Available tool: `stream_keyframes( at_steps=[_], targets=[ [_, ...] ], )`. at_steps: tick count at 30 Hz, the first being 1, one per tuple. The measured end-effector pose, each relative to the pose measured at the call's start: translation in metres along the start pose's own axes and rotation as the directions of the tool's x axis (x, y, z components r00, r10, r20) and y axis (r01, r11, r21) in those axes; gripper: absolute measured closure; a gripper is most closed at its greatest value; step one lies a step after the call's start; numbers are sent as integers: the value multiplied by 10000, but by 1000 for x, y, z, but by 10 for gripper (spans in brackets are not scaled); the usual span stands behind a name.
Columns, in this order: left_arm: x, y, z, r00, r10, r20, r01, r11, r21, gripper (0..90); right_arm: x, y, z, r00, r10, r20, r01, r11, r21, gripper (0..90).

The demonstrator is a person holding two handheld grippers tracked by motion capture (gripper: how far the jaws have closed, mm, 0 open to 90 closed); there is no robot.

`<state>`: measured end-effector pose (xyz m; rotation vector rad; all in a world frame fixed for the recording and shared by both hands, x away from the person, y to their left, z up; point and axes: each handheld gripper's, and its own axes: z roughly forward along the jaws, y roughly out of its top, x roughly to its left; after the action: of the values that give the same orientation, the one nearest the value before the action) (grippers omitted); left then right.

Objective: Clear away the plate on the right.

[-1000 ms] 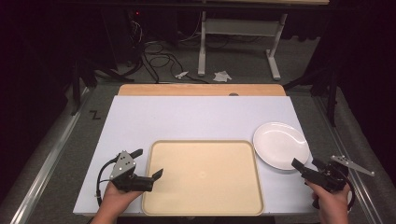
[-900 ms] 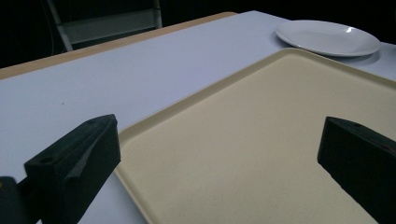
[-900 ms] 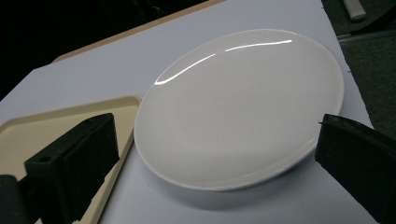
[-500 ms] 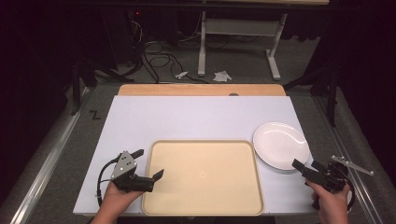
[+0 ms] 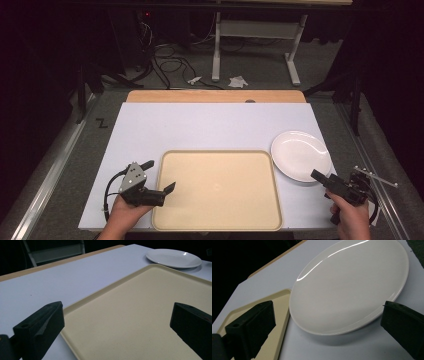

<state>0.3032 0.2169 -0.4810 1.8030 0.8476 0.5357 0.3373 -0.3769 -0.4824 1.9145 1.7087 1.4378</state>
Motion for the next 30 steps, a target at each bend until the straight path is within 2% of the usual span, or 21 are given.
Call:
stream_keyframes(
  at_steps=[10,17,21,26,27,30],
  targets=[
    [-1,-3,-2,10000,-33,-39,33,10000,78,3,-6,-1,7,9972,704,235,-711,9969,323,13],
    [-1,-4,-4,10000,-38,-75,39,9999,115,3,-16,-1,8,9860,1655,211,-1660,9857,274,86],
    [0,-5,-4,9999,-21,-101,23,9999,159,3,-23,-2,9,9751,2200,264,-2207,9749,277,154],
    [-1,-6,-6,9999,-29,-96,31,9998,183,4,-27,-2,11,9620,2730,93,-2732,9615,285,179],
    [-1,-6,-6,9999,-28,-101,30,9998,183,4,-27,-2,12,9580,2866,53,-2866,9576,306,186],
    [-1,-7,-8,9999,-12,-149,14,9998,190,4,-27,-2,15,9369,3494,-149,-3484,9362,464,191]
  ],
)
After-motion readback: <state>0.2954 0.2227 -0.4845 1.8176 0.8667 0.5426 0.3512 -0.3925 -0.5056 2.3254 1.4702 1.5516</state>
